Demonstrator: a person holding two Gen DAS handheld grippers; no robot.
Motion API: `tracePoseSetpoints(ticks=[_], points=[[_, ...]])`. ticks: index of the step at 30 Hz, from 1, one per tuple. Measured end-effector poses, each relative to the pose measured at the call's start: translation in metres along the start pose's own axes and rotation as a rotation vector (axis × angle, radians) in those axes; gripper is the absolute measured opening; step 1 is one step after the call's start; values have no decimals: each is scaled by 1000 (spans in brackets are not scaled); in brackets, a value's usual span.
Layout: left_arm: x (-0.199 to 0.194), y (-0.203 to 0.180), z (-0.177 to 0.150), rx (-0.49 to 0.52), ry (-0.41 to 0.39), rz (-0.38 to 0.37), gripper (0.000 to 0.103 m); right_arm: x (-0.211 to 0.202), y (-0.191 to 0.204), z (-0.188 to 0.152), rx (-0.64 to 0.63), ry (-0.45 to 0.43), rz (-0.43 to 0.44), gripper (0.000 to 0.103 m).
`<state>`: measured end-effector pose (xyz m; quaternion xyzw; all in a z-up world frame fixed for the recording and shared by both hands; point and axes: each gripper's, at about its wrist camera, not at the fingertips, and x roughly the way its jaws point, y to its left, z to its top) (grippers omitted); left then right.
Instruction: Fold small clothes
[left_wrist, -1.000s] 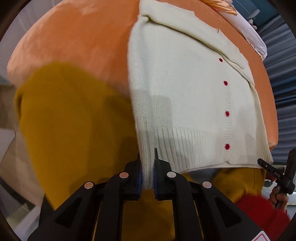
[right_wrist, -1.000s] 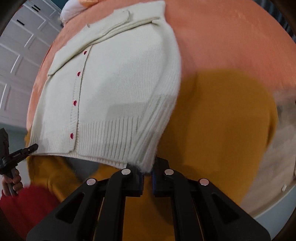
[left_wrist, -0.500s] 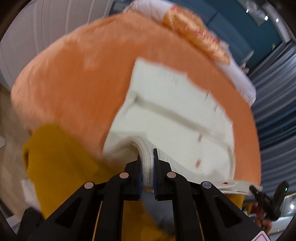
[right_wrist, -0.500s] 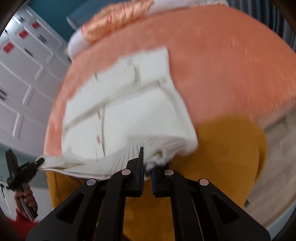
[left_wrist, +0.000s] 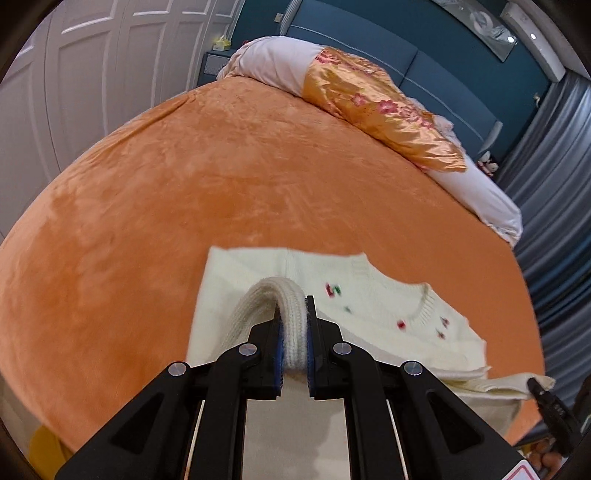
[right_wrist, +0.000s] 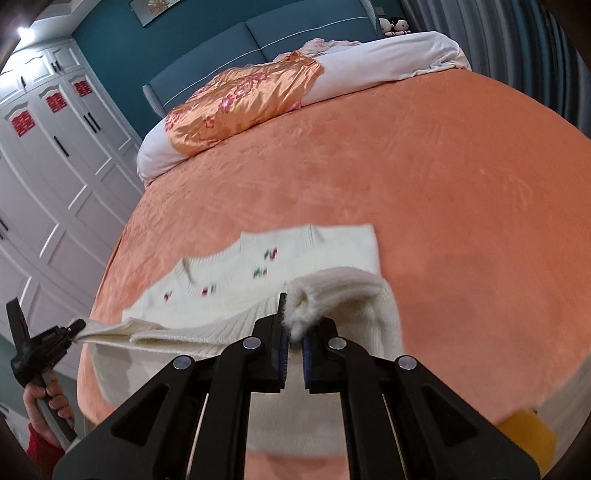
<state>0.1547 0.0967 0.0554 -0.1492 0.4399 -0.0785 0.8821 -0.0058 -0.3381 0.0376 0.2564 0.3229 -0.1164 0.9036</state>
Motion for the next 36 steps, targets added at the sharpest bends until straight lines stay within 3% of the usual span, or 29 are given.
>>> tracePoseSetpoints(ticks=[8, 18, 30, 36], points=[[67, -5, 29, 10, 43, 82, 7, 64, 1, 32, 61, 15, -18, 5], [128, -1, 30, 27, 114, 164, 8, 124, -20, 40, 137, 89, -58, 5], [160, 0, 27, 58, 131, 197, 9, 159, -33, 40, 143, 125, -76, 5], [171, -6, 21, 126, 93, 242, 10, 172, -33, 40, 121, 128, -95, 4]])
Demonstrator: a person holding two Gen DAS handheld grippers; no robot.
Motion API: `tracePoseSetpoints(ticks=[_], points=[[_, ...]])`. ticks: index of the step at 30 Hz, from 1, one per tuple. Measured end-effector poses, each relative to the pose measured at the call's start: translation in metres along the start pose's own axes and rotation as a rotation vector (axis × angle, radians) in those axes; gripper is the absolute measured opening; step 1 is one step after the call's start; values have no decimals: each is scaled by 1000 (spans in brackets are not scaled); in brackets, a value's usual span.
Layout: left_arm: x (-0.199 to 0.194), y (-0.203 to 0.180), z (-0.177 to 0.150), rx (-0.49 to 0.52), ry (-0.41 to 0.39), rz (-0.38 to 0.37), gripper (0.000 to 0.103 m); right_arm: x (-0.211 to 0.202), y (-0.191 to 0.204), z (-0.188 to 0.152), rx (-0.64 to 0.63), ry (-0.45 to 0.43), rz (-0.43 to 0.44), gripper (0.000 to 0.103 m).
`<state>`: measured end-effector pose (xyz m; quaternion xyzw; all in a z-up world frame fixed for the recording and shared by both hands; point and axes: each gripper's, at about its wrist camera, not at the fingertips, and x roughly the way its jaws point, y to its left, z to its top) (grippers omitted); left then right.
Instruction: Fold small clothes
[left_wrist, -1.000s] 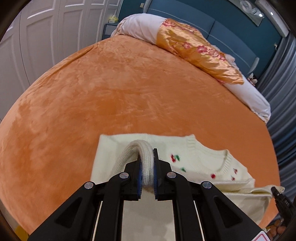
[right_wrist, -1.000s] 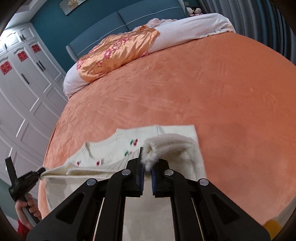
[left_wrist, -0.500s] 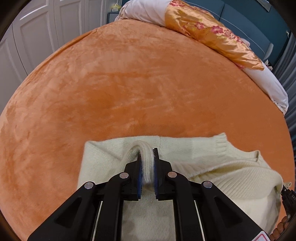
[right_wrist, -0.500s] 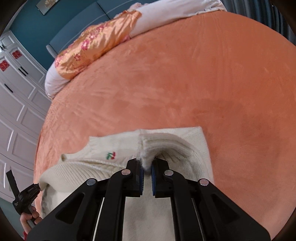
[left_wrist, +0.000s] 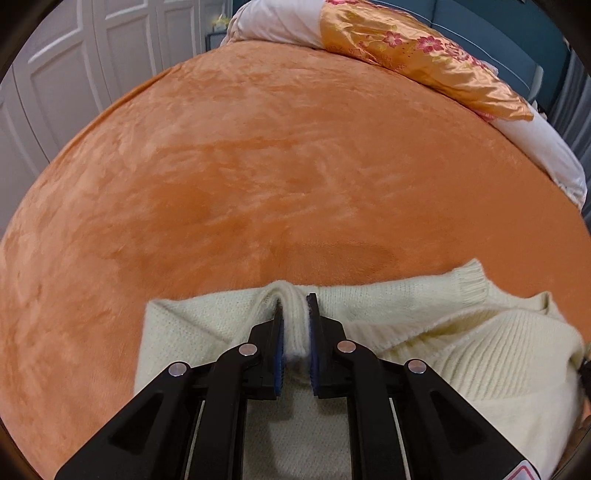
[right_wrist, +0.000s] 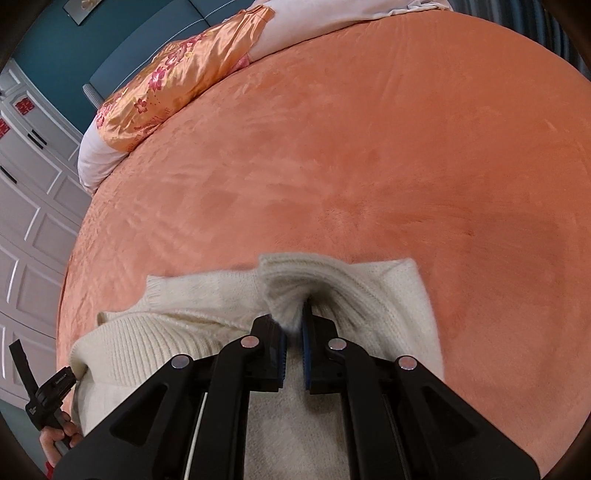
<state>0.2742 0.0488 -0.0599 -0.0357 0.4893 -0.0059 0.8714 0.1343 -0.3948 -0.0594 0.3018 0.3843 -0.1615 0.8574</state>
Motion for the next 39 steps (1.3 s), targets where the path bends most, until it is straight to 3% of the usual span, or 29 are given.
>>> tracePoseSetpoints(ticks=[3, 5, 8, 9, 10, 12, 13, 16, 19, 21, 23, 24, 25, 26, 27, 28, 33, 37, 39], points=[[-2, -1, 0, 4, -26, 5, 10, -2, 3, 0, -19, -10, -6, 5], [-10, 5, 2, -18, -24, -41, 14, -12, 3, 2, -20, -15, 36, 9], [-40, 19, 4, -52, -29, -160, 25, -60, -2, 1, -12, -89, 172, 31], [-57, 24, 2, -54, -59, -175, 44, -79, -4, -1, -29, -129, 183, 49], [-71, 27, 0, -51, -94, -162, 63, -92, -5, -4, -46, -150, 184, 55], [-108, 35, -11, -31, -183, -152, 69, -117, -9, -14, -91, -149, 159, 55], [-119, 38, -18, -19, -184, -170, 70, -124, -11, -21, -117, -129, 130, 55], [-124, 43, -46, 32, -81, -188, 70, -131, -15, -57, -207, -45, 27, 55], [-104, 51, -92, 74, 61, -88, 70, -124, -28, -96, -231, 46, -76, 54], [-89, 69, -112, -5, 138, -79, 72, -121, -42, -112, -168, 74, -68, 54], [-89, 89, -118, -148, 137, -165, 72, -123, -52, -115, -92, 72, -28, 54], [-89, 91, -115, -171, 147, -175, 68, -123, -55, -114, -60, 79, 0, 45], [-89, 90, -111, -168, 153, -172, 49, -121, -56, -112, -45, 88, 15, 31], [-90, 87, -106, -151, 157, -185, 39, -121, -54, -108, -36, 95, 21, 26], [-93, 85, -101, -136, 169, -180, 29, -126, -52, -104, -40, 90, 17, 15], [-96, 84, -97, -127, 172, -192, 23, -135, -49, -100, -46, 79, 19, 13], [-132, 92, -108, -44, 196, -224, 20, -174, -51, -117, -82, 96, -4, 10], [-144, 115, -162, -36, 295, -210, 21, -187, -75, -162, -60, 203, -49, 10], [-144, 124, -183, -55, 318, -194, 27, -185, -83, -183, -58, 250, -66, 11]])
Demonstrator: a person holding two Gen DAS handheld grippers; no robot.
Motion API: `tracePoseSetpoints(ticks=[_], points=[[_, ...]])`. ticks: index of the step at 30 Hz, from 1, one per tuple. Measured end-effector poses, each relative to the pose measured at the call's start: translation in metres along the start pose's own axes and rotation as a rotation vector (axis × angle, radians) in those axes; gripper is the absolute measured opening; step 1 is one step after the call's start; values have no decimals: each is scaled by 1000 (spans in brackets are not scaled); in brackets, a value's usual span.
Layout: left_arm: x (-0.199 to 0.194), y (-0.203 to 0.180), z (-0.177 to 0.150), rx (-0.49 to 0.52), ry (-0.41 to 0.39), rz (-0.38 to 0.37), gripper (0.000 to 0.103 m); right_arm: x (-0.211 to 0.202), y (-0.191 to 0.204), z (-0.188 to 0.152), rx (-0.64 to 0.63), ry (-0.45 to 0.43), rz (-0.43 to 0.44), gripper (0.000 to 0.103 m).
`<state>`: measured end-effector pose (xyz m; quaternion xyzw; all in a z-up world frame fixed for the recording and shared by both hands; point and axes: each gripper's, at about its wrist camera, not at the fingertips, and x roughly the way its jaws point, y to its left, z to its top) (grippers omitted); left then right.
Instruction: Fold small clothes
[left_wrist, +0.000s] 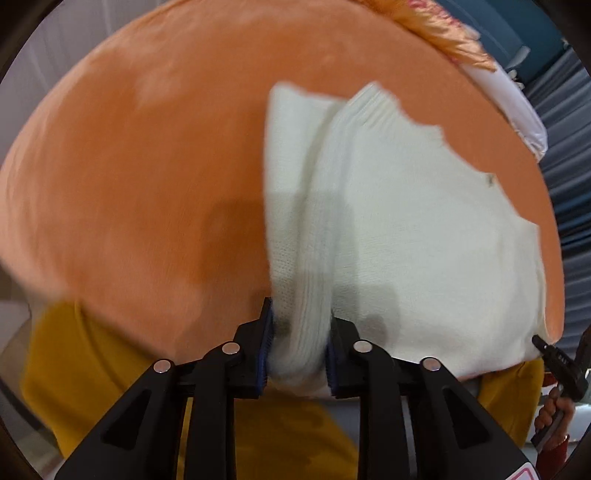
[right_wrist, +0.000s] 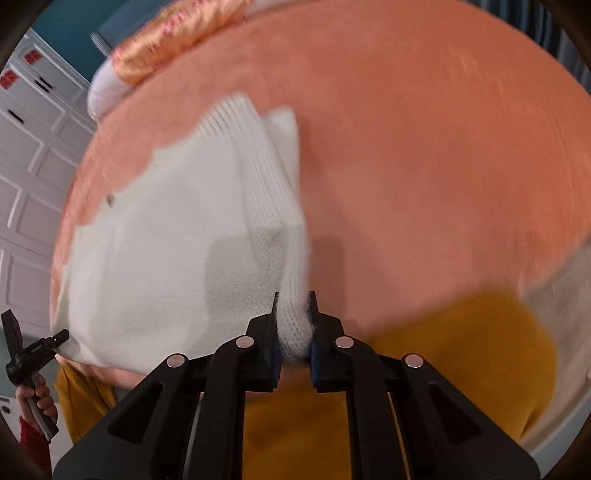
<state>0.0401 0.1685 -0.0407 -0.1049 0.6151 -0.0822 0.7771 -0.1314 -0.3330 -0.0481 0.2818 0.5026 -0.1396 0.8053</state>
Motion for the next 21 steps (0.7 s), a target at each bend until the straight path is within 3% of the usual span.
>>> tracePoseSetpoints(ticks=[1, 4, 6, 7, 8, 9, 10, 12, 16, 17, 18, 19, 21], points=[[0, 5, -6, -19, -14, 5, 32, 4, -2, -7, -4, 22, 4, 12], [-14, 8, -1, -89, -45, -7, 33, -6, -1, -2, 4, 2, 2, 22], [-35, 2, 11, -102, -106, -27, 30, -27, 2, 15, -5, -78, 4, 27], [-50, -4, 22, -85, -176, -65, 34, -36, 4, 23, -18, -126, 11, 43], [-60, -10, 32, -67, -224, -84, 41, -45, 9, 38, -34, -188, 18, 54], [-65, -15, 42, -52, -259, -94, 64, -46, 13, 48, -45, -221, 26, 65], [-66, -24, 58, -40, -294, -108, 79, -44, 19, 62, -59, -237, 41, 65], [-56, -35, 82, -25, -329, -127, 81, -28, 32, 92, -80, -252, 69, 67], [13, -39, 132, -67, -202, -101, 81, 22, 46, 136, -35, -232, 72, 72], [31, -37, 139, -78, -161, -119, 79, 37, 48, 144, -16, -205, 77, 72], [41, -36, 143, -79, -141, -128, 65, 44, 50, 146, -13, -184, 89, 68], [53, -35, 146, -63, -117, -125, 25, 53, 53, 148, -21, -152, 110, 43], [57, -41, 145, -28, -115, -137, 8, 54, 69, 149, -82, -135, 115, 11]])
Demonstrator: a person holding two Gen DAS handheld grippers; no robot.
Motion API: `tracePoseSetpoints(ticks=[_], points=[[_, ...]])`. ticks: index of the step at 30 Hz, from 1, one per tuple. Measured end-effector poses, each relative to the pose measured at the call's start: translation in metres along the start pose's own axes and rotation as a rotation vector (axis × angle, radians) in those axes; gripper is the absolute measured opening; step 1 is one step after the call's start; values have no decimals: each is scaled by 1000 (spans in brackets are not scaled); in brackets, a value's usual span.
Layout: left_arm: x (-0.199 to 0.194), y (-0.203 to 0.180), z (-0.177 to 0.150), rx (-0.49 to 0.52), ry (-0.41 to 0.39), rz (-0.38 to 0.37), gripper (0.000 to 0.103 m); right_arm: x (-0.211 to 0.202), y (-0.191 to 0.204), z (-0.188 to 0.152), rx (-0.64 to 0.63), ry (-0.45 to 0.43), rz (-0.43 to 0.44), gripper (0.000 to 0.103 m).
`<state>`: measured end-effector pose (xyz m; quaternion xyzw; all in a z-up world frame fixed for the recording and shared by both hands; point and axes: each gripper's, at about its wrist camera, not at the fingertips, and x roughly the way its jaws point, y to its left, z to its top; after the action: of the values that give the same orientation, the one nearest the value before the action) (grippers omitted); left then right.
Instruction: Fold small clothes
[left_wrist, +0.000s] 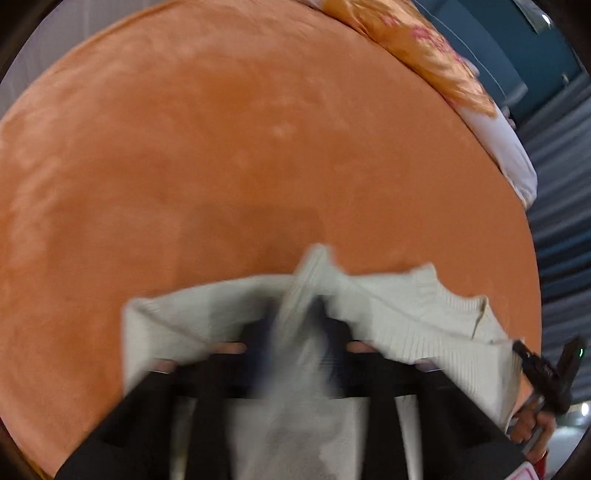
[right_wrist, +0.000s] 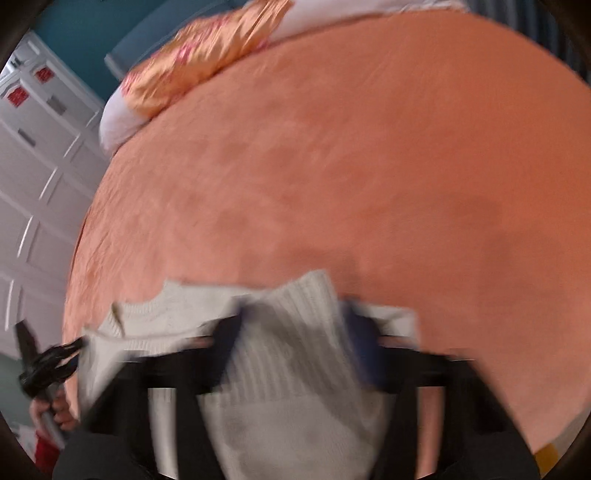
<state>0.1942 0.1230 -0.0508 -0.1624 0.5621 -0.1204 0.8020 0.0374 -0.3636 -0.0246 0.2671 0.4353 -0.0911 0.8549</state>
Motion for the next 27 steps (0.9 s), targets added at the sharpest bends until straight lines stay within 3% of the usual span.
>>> tracePoseSetpoints(ticks=[2, 4, 5, 8, 9, 11, 12, 13, 15, 17, 20, 22, 24, 25, 26, 27], points=[[-14, -9, -2, 48, -49, 46, 7, -21, 12, 1, -62, -81, -24, 10], [-23, -7, 0, 62, -89, 81, 7, -38, -1, 6, -14, -146, -26, 10], [-19, 0, 2, 41, -82, 82, 7, -34, -16, 8, 29, -138, -46, 10], [13, 9, -1, 29, -20, 131, 10, 14, -43, 0, 55, 37, -100, 10], [12, 3, -2, 54, -43, 153, 11, 15, -38, -1, 27, 29, -122, 12], [0, -7, -1, 53, -70, 185, 23, -3, -21, 4, 12, -15, -159, 22], [-15, -14, -2, 46, -96, 210, 28, -14, -14, 5, 12, -47, -175, 32], [-27, -18, -3, 49, -118, 228, 28, -26, -6, 5, 2, -85, -186, 34], [-58, -36, -8, 75, -183, 200, 27, -48, 33, -1, -68, -143, -103, 34], [-75, -72, -17, 145, -222, 97, 31, -44, 85, -14, -169, -95, 35, 33], [-43, -126, -37, 306, -116, 37, 35, -7, 163, -49, -360, 53, 165, 29], [-1, -144, -54, 377, -22, 81, 34, 17, 190, -68, -458, 100, 142, 23], [32, -138, -62, 356, 50, 118, 25, 38, 192, -82, -502, 145, 92, 21], [39, -125, -64, 326, 62, 117, 22, 37, 184, -82, -496, 139, 98, 12], [38, -112, -65, 303, 45, 96, 19, 33, 170, -81, -471, 134, 105, 7], [33, -98, -64, 278, 33, 88, 9, 25, 148, -76, -423, 124, 81, 5]])
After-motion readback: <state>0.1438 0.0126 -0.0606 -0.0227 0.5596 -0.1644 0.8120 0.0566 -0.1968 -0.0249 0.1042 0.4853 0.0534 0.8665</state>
